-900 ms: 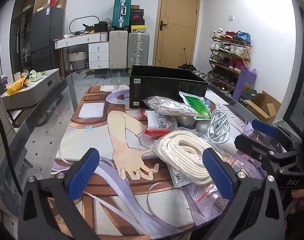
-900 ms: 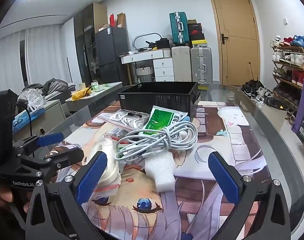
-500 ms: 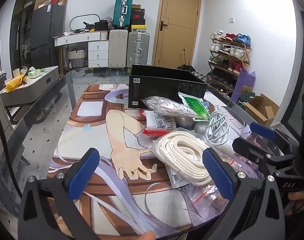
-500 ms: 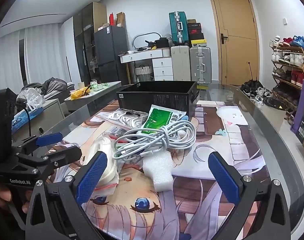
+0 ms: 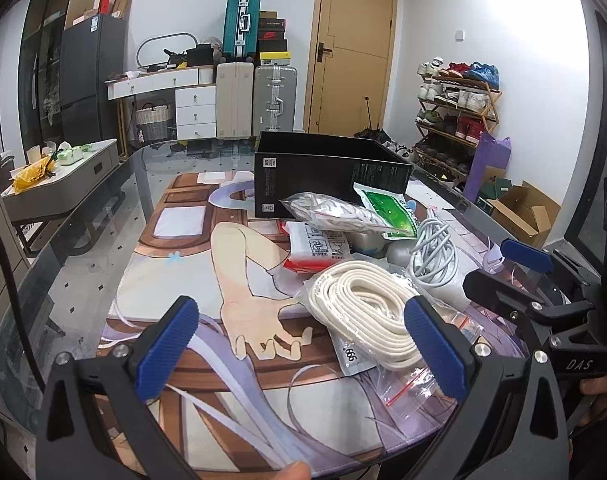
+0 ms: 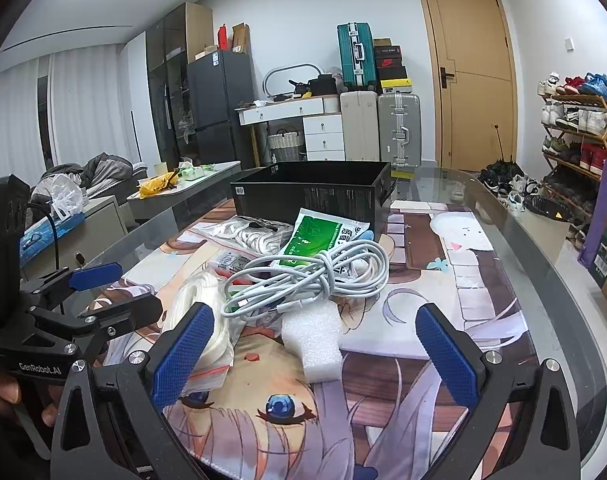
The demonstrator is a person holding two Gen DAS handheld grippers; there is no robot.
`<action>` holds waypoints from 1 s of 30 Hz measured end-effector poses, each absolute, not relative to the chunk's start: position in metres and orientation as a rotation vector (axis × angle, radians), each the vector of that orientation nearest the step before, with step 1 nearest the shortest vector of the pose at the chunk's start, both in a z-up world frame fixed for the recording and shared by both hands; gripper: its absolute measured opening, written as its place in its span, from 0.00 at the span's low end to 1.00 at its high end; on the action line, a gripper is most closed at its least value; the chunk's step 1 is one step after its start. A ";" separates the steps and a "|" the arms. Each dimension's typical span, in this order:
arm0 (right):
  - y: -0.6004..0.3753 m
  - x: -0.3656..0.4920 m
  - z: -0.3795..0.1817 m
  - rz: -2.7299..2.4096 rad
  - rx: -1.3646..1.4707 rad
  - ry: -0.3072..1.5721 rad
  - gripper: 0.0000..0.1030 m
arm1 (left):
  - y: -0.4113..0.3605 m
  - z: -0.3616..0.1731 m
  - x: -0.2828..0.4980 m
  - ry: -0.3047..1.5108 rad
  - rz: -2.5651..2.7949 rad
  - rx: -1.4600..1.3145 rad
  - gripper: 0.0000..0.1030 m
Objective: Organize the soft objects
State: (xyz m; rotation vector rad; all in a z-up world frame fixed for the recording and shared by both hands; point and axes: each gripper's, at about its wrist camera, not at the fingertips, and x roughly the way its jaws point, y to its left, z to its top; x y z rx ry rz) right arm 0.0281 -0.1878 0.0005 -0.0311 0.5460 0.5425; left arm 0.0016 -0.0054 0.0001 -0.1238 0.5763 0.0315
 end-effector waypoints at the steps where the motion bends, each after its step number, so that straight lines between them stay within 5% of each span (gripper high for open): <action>1: -0.188 0.028 0.000 0.543 -0.031 0.548 1.00 | -0.006 0.000 0.002 0.576 0.030 -0.125 1.00; 30: -0.187 0.029 0.001 0.539 -0.033 0.552 1.00 | -0.008 0.000 0.002 0.575 0.033 -0.120 1.00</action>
